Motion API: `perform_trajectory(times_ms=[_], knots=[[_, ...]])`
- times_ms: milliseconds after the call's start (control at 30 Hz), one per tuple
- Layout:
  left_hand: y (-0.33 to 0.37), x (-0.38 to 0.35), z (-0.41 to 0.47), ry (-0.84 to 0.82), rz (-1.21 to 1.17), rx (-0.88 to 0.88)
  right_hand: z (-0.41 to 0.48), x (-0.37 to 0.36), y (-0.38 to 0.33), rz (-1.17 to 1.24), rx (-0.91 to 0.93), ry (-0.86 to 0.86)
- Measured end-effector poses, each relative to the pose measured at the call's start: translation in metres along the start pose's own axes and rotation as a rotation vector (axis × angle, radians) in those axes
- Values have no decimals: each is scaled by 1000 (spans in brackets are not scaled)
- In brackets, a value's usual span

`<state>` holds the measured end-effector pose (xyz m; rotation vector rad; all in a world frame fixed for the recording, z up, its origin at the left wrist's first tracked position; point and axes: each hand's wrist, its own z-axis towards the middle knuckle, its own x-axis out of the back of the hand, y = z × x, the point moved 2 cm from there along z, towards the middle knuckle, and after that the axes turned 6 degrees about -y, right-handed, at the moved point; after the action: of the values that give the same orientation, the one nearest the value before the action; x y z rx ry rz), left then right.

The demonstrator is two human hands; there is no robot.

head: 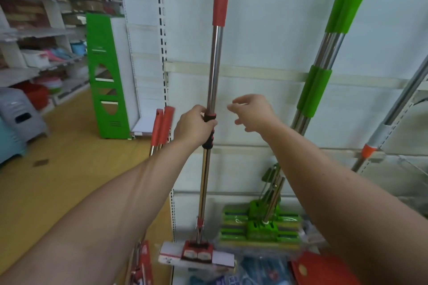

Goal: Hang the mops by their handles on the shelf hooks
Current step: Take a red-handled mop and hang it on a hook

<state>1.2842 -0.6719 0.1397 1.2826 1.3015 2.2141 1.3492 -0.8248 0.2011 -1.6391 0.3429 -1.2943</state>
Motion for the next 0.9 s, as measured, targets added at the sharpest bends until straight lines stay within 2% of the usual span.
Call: perform_trajectory(times_ms=[133,233,367,533,700,900], knots=[[-15,-6,-40,-21,93,79,-31,-15,27,4,-42,-67],[-33,-10,-73,-28,56,136,-55,-29,44,37,-62,-132],[-59,-6,-117,8,10,240,-81,-48,63,106,-87,-219],[-92,17,-158,68,61,318,-102,-72,73,158,-97,-289],[-123,39,-175,82,112,373,-107,-97,67,168,-87,-332],[-167,60,-166,83,54,430,-90,-141,51,144,-94,-357]])
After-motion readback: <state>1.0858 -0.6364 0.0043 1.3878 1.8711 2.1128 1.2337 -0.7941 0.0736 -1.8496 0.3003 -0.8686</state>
